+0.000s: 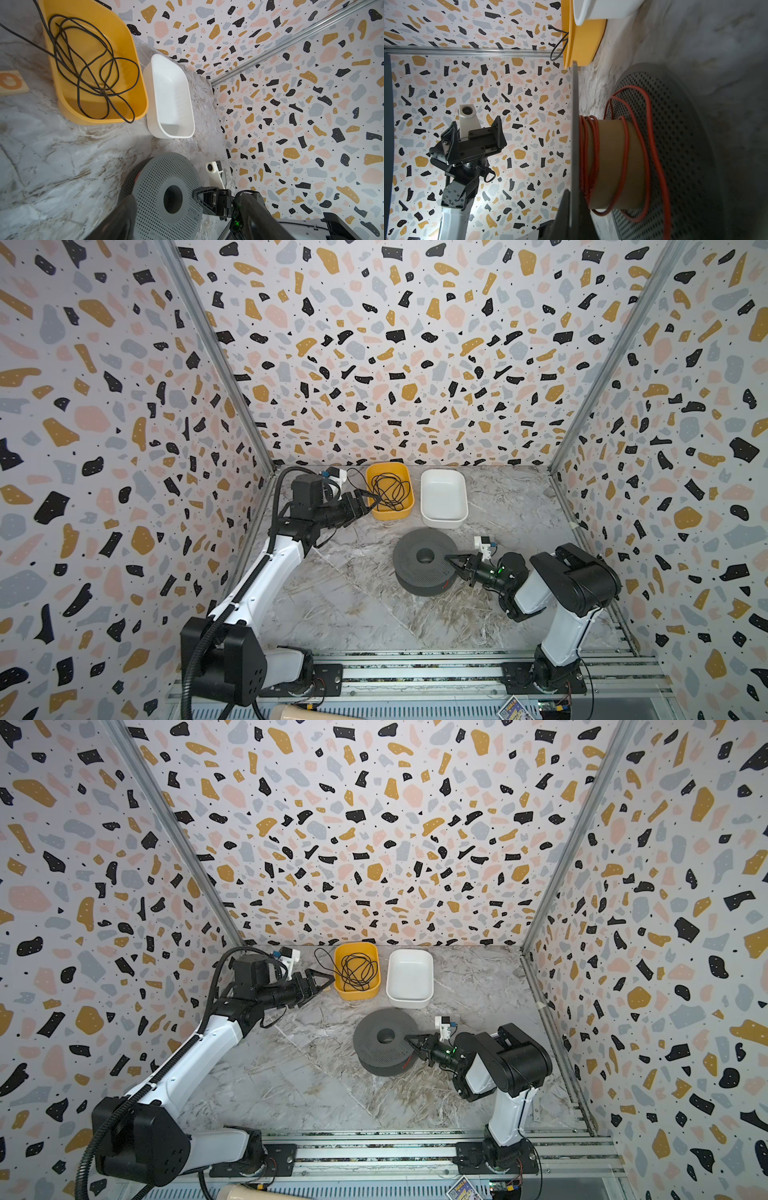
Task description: Wrap the cables
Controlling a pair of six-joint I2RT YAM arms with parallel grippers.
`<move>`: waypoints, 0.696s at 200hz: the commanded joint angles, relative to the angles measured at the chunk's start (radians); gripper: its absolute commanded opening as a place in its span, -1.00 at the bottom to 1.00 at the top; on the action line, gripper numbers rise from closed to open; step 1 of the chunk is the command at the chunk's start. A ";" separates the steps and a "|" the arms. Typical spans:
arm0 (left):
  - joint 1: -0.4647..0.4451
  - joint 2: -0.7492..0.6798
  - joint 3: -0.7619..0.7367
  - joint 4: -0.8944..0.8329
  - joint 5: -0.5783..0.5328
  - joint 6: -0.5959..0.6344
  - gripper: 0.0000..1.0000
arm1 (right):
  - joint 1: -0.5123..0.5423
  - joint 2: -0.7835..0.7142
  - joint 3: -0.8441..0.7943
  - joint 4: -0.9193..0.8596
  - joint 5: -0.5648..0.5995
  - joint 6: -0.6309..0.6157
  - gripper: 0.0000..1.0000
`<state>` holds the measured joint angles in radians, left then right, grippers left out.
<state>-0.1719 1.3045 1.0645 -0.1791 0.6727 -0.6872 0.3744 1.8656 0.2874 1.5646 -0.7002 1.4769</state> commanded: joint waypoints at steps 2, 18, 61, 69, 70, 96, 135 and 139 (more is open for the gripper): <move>0.003 -0.018 0.027 -0.003 0.018 0.028 0.58 | 0.004 0.032 0.044 0.311 -0.008 -0.003 -1.00; 0.004 -0.018 0.025 -0.003 0.022 0.032 0.58 | 0.005 0.048 0.051 0.311 -0.001 -0.016 -1.00; 0.004 -0.016 0.023 0.000 0.025 0.035 0.59 | 0.008 0.111 0.086 0.311 0.009 -0.024 -1.00; 0.004 -0.017 0.021 0.001 0.027 0.035 0.59 | 0.008 0.120 0.092 0.311 0.010 -0.025 -1.00; 0.004 -0.017 0.020 0.000 0.027 0.035 0.59 | 0.008 0.121 0.092 0.311 0.011 -0.025 -1.00; 0.004 -0.020 0.021 0.001 0.027 0.035 0.59 | 0.006 0.144 0.109 0.310 0.013 -0.032 -1.00; 0.004 -0.025 0.012 0.009 0.028 0.035 0.60 | -0.003 0.192 0.113 0.311 0.024 -0.046 -0.97; 0.004 -0.028 0.011 0.009 0.029 0.035 0.60 | -0.003 0.191 0.110 0.311 0.025 -0.049 -0.94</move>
<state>-0.1719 1.3045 1.0645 -0.1921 0.6754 -0.6678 0.3767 2.0445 0.4000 1.6630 -0.6991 1.4734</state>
